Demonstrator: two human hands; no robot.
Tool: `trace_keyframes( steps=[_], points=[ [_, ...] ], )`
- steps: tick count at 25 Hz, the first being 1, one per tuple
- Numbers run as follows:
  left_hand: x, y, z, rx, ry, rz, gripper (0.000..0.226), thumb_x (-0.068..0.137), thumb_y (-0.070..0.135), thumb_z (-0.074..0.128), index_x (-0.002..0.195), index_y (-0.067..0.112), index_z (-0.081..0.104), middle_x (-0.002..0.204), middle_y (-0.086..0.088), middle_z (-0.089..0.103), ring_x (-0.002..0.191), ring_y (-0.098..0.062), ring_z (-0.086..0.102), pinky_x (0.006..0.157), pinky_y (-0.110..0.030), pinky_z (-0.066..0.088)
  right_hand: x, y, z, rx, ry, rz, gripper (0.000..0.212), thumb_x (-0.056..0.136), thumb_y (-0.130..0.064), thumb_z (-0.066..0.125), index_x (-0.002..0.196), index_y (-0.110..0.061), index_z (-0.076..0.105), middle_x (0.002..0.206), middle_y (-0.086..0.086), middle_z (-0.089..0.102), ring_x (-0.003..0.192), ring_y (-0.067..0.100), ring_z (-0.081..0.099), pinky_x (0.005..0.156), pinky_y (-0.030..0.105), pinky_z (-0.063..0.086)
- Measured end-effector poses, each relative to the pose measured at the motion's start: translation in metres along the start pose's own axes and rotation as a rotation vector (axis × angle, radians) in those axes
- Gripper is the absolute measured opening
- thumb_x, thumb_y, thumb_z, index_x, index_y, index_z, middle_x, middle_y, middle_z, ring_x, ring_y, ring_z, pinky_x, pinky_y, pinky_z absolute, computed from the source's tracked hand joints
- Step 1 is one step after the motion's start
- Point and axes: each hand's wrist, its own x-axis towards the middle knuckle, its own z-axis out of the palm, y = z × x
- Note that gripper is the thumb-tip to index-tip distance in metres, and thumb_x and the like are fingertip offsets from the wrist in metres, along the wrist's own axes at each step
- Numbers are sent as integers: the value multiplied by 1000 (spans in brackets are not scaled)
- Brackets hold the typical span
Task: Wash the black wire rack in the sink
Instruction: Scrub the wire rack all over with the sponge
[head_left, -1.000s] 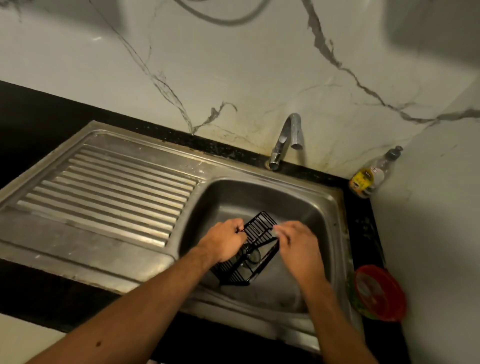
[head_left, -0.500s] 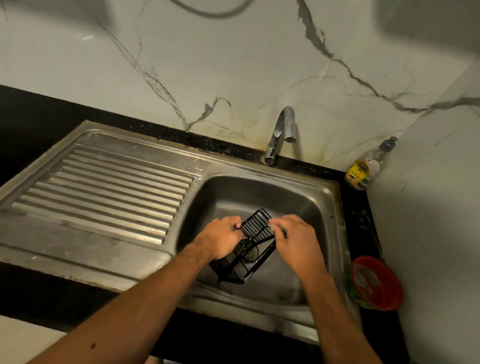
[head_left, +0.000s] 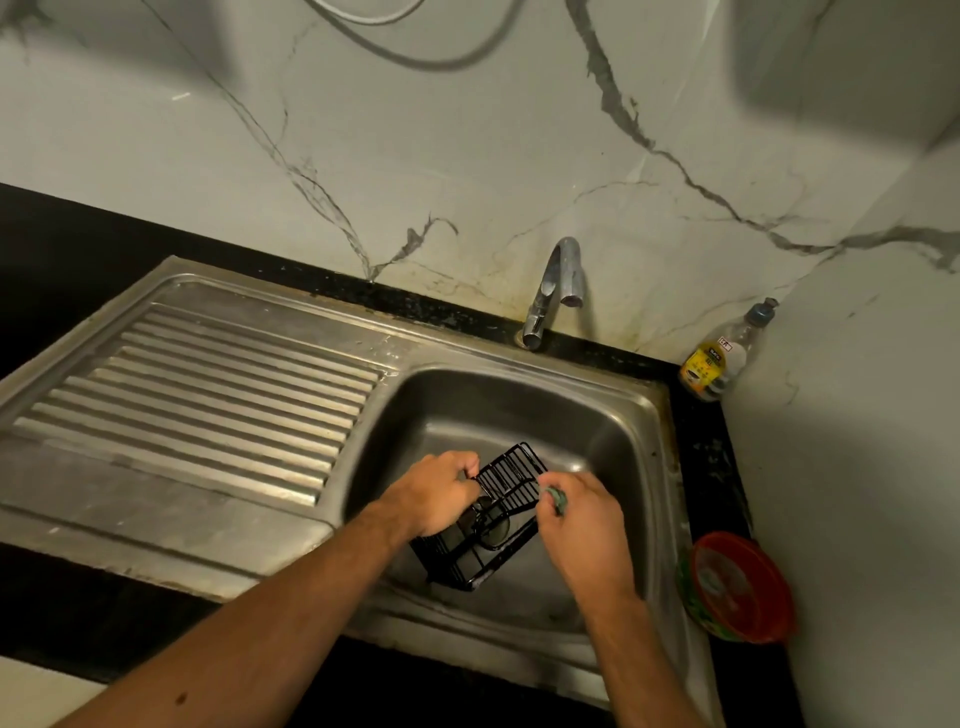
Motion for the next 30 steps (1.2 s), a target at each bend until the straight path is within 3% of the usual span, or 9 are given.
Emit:
trace_keyframes(
  steps=[3,5,8,13,17,21,25,30],
  points=[
    [0,-1,-2,15,5,24,13,91,30,50,81,24,55,79,-5,70,76,-25,65,77,-46,56,10,-12,13,-67,51,-96,19,92,-14,64,108,-17,74,105,1,70,97,20,63,90,39,54],
    [1,-4,-2,15,11,19,13,90,28,50,81,22,55,74,-3,68,71,-25,62,76,-45,55,4,-23,22,-84,62,-156,22,84,-5,70,103,-16,76,101,1,71,94,22,64,85,40,57],
    [4,-9,-6,-19,32,0,12,81,31,48,80,21,55,67,-3,64,63,-20,54,74,-48,55,-18,-39,30,-24,22,-247,27,81,0,70,101,-17,76,104,-2,68,97,18,63,86,33,57],
    [6,-14,-8,-29,56,2,18,72,33,45,78,19,55,72,-5,69,76,-29,64,78,-50,55,-36,-52,29,30,-116,-486,33,76,-3,59,100,-20,74,99,-6,62,91,14,60,85,21,52],
    [7,-18,-7,-68,42,-27,14,81,34,46,79,24,54,67,1,62,63,-18,54,74,-51,55,1,-33,18,-29,-41,-368,31,80,0,71,103,-20,77,99,-6,68,94,12,61,87,25,54],
    [6,-16,-8,-62,78,-31,17,74,38,45,76,23,53,70,-1,65,71,-23,59,80,-50,55,-24,-43,22,25,-160,-474,25,85,-3,67,99,-21,77,103,-9,68,100,9,58,89,20,51],
    [6,-22,-7,-84,87,-35,16,77,38,45,74,23,51,68,0,62,66,-19,55,78,-51,56,-33,-25,15,95,-184,-565,24,80,0,67,93,-18,78,100,-8,69,103,6,57,91,16,48],
    [6,-19,-3,-114,77,-44,15,85,34,51,73,24,52,67,3,60,65,-16,54,68,-43,52,18,-8,11,-72,-50,-341,22,85,-7,67,98,-20,78,98,-8,70,96,8,57,89,29,53]
  ],
)
